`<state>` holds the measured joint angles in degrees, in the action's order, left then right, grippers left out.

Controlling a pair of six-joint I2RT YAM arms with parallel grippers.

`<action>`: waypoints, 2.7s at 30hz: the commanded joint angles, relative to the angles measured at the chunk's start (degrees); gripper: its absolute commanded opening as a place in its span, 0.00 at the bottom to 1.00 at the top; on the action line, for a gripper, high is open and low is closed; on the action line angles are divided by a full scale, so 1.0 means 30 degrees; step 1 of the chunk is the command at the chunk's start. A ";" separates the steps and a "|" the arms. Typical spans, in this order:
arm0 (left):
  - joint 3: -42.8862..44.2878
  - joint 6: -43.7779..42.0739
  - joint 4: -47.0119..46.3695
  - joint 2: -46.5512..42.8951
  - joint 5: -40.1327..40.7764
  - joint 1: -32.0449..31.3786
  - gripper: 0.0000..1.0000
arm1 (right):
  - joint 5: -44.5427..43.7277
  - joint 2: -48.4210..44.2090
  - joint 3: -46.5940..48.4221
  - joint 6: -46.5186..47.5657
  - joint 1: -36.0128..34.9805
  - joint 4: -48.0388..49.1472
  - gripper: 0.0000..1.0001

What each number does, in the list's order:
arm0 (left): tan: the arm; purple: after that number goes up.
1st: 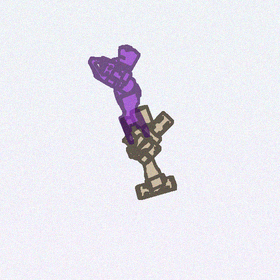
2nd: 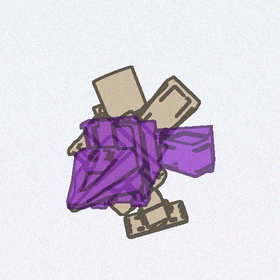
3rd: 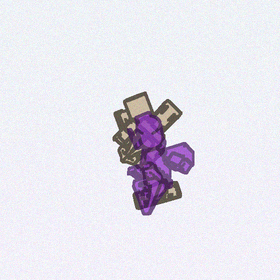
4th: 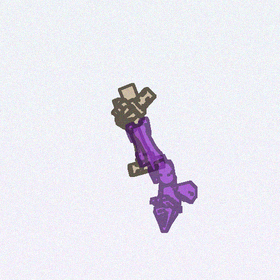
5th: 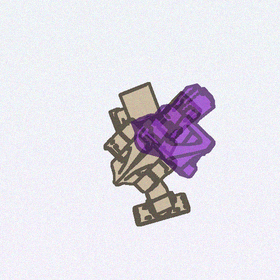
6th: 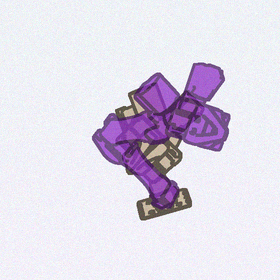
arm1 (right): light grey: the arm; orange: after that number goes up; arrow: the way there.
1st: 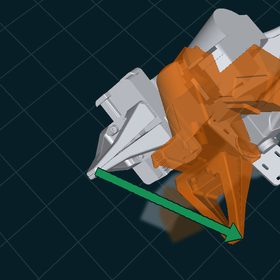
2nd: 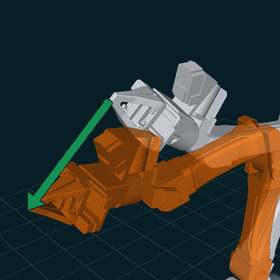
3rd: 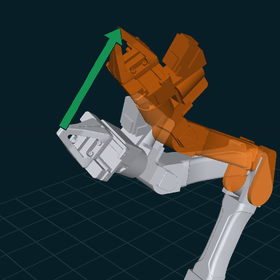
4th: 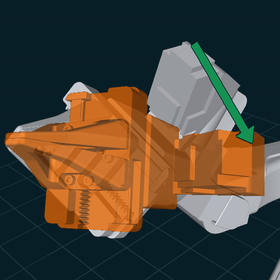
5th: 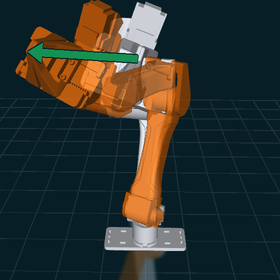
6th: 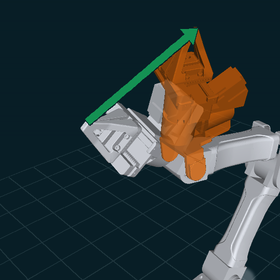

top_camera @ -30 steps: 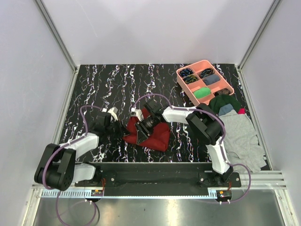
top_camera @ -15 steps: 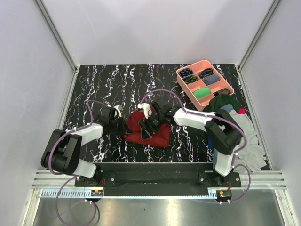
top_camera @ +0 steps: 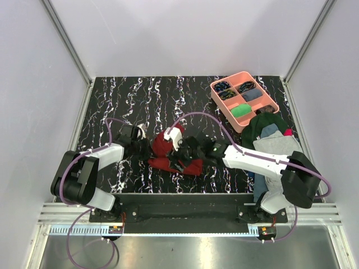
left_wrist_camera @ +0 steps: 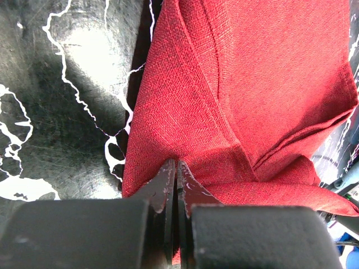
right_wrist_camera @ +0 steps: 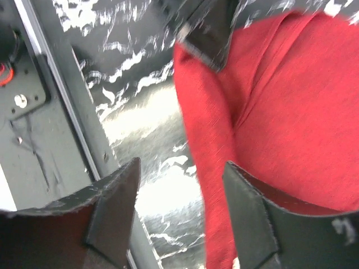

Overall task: Fold the napkin, place the utensils inside, and roll it up
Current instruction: Roll the napkin with the utensil

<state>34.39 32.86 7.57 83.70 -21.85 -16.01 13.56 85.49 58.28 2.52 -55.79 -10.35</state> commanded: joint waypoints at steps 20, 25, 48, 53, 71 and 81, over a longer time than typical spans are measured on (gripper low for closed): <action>0.0576 -0.0436 0.0786 0.0254 -0.0013 -0.0054 0.00 | -0.2761 0.2644 -0.0999 -0.0197 -0.0388 -0.0242 0.64; 0.0723 -0.0583 0.0874 0.0342 -0.0101 -0.0054 0.00 | -0.3172 0.3287 -0.0999 -0.0021 -0.0388 -0.0096 0.68; 0.1544 -0.0817 0.1665 0.1367 -0.0189 -0.0025 0.00 | -0.4081 0.2994 0.0874 0.3726 -0.2086 0.0344 0.80; 0.1602 -0.0817 0.1782 0.1309 -0.0218 -0.0025 0.00 | -0.4433 0.4518 0.1138 0.4490 -0.2321 0.0988 0.82; 0.1954 -0.0964 0.1782 0.1075 -0.0950 -0.0025 0.03 | -0.5373 0.7537 0.1432 0.4140 -0.2175 0.0141 0.51; 0.1808 -0.0261 0.1987 -0.2467 0.0572 0.0325 0.53 | -0.0863 0.7713 0.0876 0.2588 -0.1590 -0.0330 0.29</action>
<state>38.68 31.66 13.76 82.39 -22.50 -16.01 2.48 106.26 62.33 13.69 -61.43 -7.92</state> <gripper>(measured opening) 0.490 0.320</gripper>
